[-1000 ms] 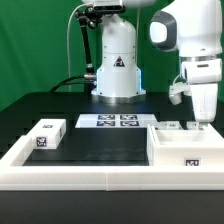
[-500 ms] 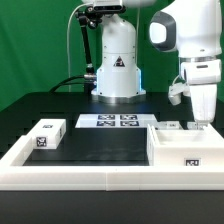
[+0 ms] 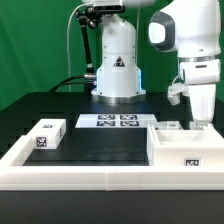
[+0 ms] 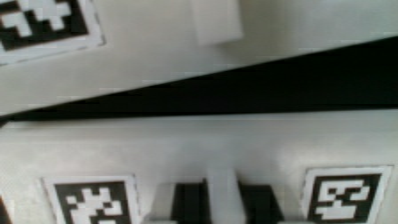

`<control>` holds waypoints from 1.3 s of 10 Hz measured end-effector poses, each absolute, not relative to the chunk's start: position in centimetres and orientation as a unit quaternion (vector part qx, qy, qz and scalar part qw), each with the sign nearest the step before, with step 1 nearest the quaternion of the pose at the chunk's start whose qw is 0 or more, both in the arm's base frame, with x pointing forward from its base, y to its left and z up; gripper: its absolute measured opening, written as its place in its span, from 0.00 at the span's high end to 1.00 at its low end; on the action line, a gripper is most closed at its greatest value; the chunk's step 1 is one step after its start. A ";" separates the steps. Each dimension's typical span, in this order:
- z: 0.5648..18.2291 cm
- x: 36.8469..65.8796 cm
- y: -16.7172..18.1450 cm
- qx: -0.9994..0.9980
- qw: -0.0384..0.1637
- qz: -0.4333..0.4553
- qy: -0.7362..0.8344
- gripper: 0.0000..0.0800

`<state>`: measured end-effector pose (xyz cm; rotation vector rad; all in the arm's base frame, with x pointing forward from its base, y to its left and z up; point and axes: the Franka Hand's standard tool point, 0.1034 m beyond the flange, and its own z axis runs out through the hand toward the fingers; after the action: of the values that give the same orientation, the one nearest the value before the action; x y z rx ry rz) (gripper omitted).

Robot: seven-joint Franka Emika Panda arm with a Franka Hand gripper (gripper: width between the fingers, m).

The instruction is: Assemble cabinet

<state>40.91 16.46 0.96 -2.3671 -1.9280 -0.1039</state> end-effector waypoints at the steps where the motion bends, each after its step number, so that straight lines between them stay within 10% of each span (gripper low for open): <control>1: 1.0 40.9 16.5 -0.774 0.043 -0.034 -0.631 0.91; 8: 6.2 43.3 13.3 -0.778 0.012 -0.020 -0.628 0.91; 13: 5.4 42.9 13.4 -0.774 0.017 -0.020 -0.632 0.91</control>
Offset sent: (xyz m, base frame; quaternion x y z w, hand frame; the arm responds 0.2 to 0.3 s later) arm -0.0004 -0.0110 0.0367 -0.0117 -0.0261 0.0016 0.9996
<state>42.94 13.40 5.40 -2.4071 -1.9659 -0.0629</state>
